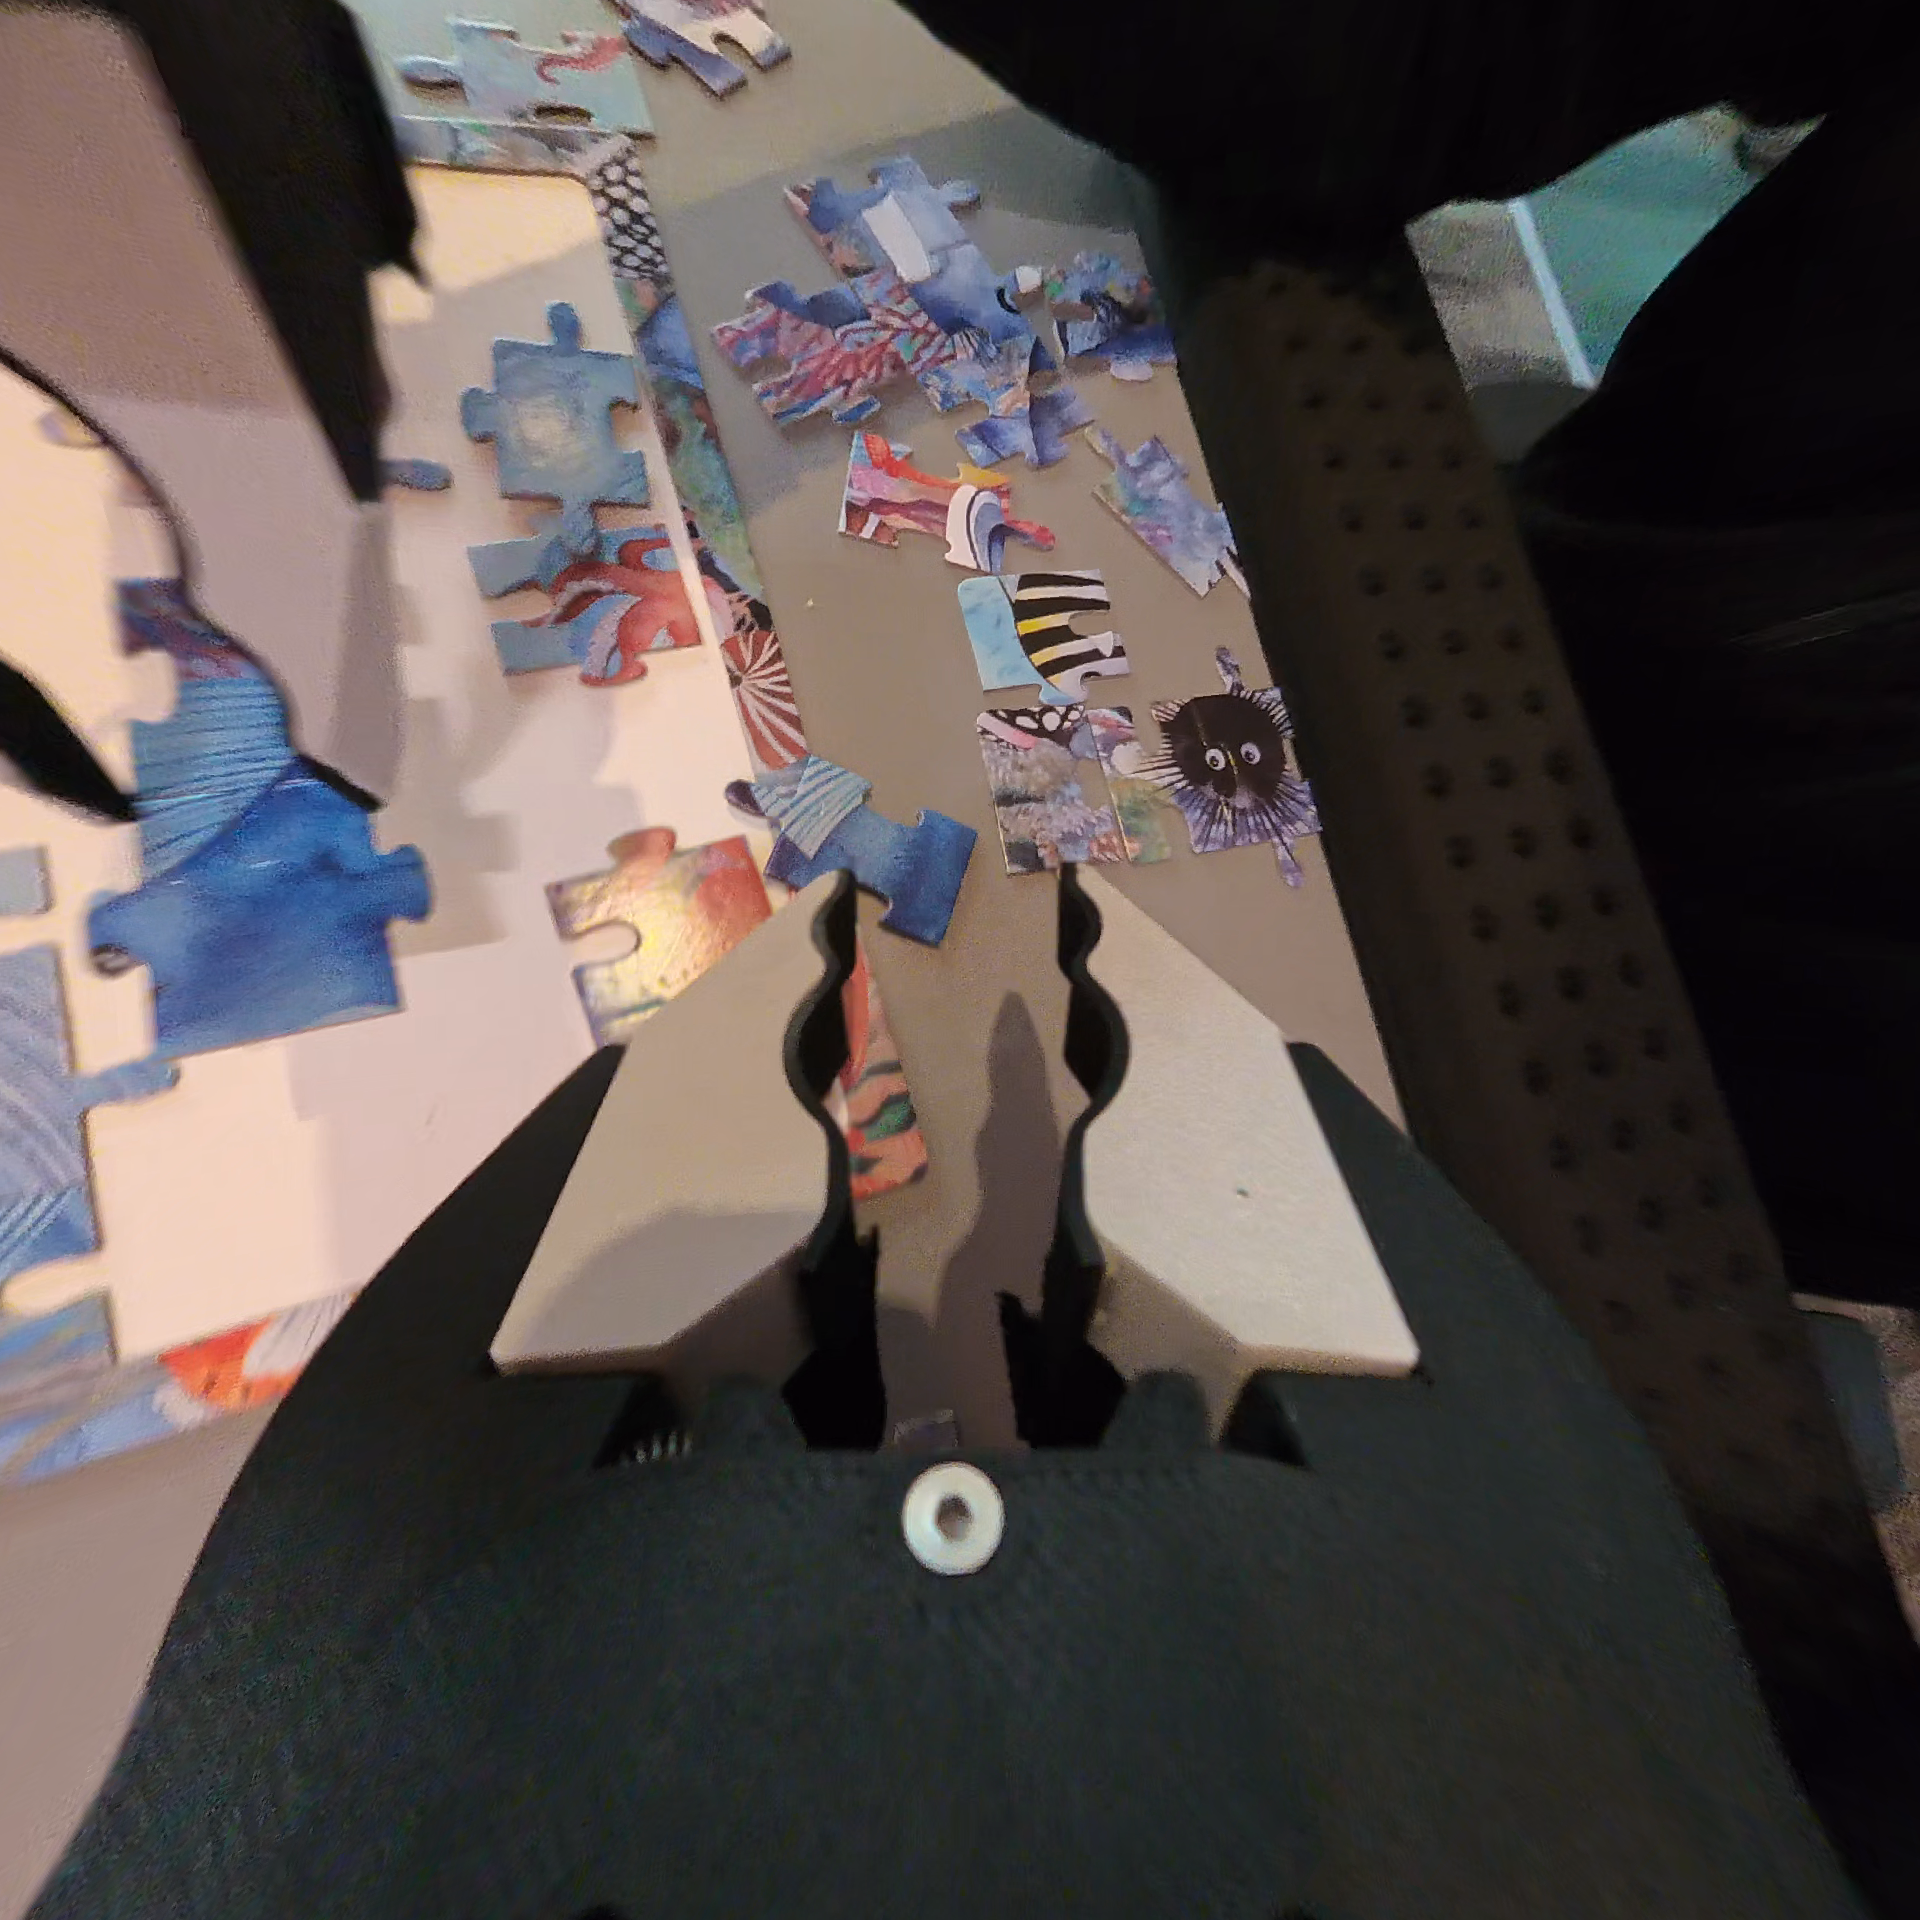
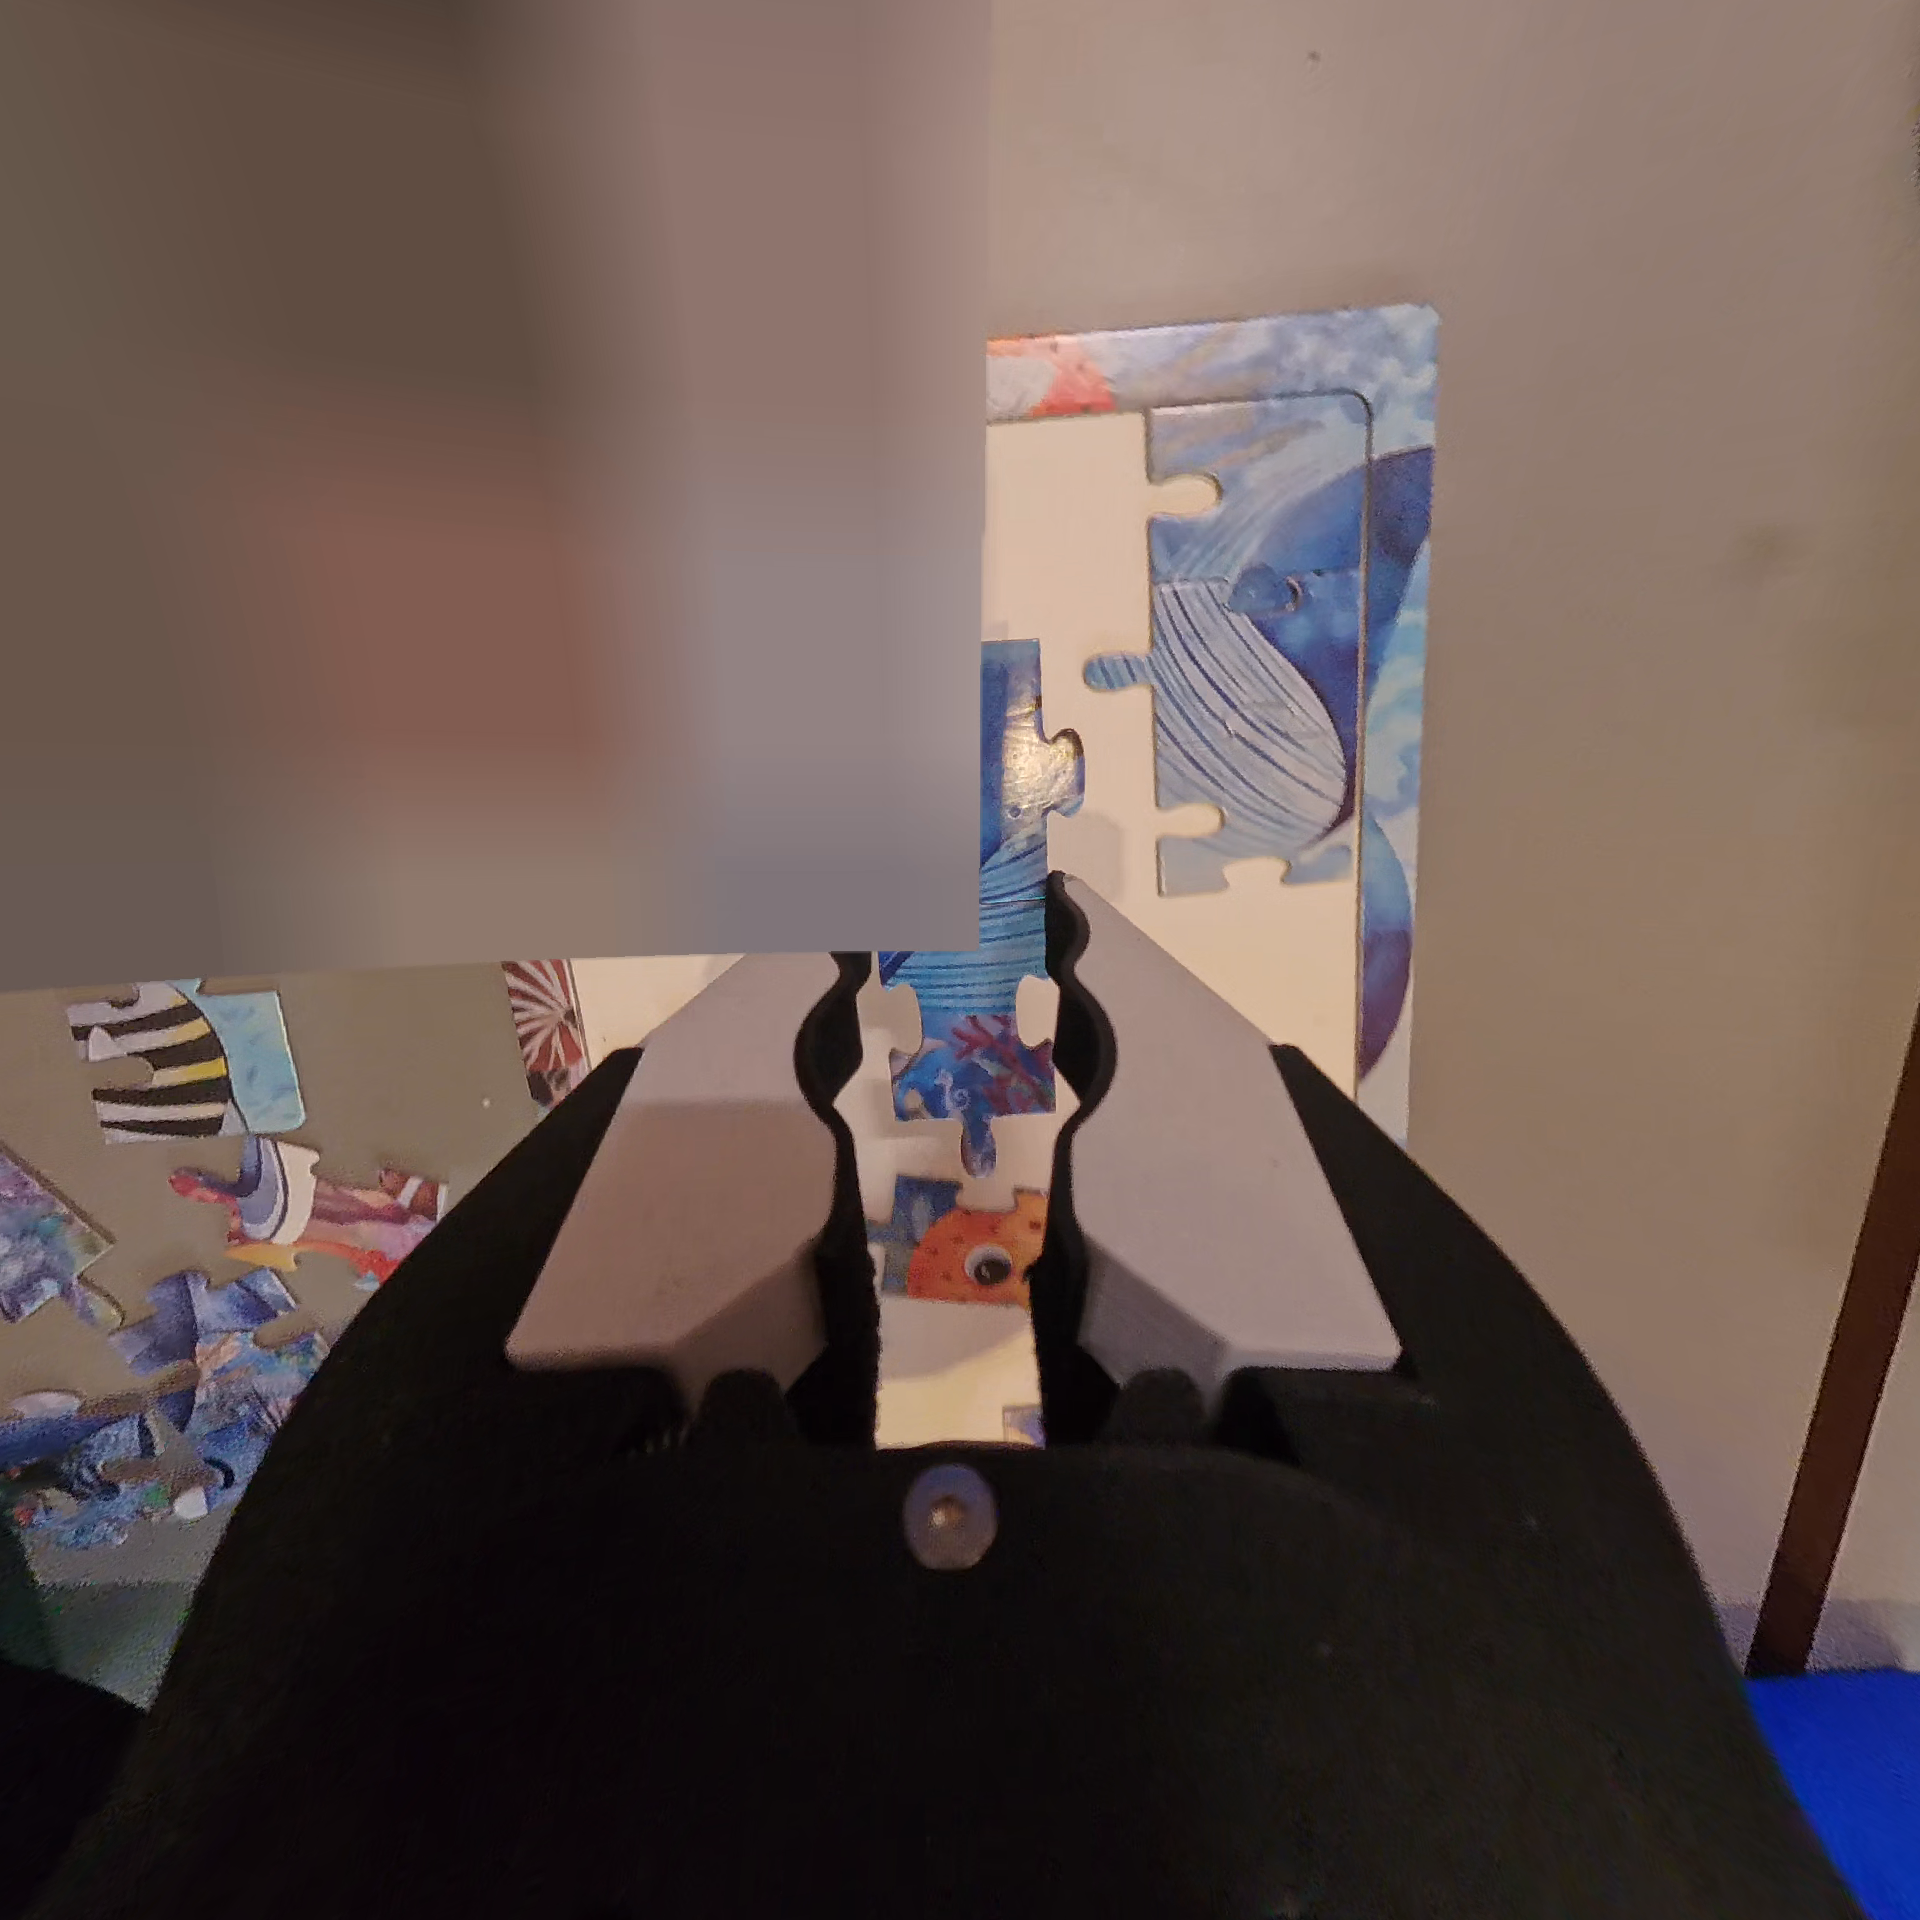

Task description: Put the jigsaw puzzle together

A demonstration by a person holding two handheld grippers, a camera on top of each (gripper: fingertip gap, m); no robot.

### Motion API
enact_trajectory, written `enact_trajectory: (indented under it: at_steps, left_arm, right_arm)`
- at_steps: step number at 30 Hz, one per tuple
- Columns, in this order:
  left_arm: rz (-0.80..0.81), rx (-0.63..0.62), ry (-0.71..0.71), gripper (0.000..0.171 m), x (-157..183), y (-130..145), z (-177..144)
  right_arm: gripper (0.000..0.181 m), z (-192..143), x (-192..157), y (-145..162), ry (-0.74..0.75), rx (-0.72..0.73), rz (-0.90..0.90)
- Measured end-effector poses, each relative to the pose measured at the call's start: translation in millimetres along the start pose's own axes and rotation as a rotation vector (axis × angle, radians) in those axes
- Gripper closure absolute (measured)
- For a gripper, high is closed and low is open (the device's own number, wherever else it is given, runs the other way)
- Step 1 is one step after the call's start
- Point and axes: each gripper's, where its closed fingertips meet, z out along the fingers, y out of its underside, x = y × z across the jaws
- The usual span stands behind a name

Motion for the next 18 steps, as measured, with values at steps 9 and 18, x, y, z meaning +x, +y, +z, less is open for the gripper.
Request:
enact_trajectory:
  at_steps: [9,18]
  left_arm:
    - [-0.157,-0.076,-0.089,0.125,-14,52,-44]
    - [-0.184,-0.086,-0.232,0.123,-47,62,-49]
  right_arm:
    - [0.15,40,-11,-25,-0.017,-0.042,-0.028]
    - [0.136,10,6,-18,0.047,-0.002,0.054]
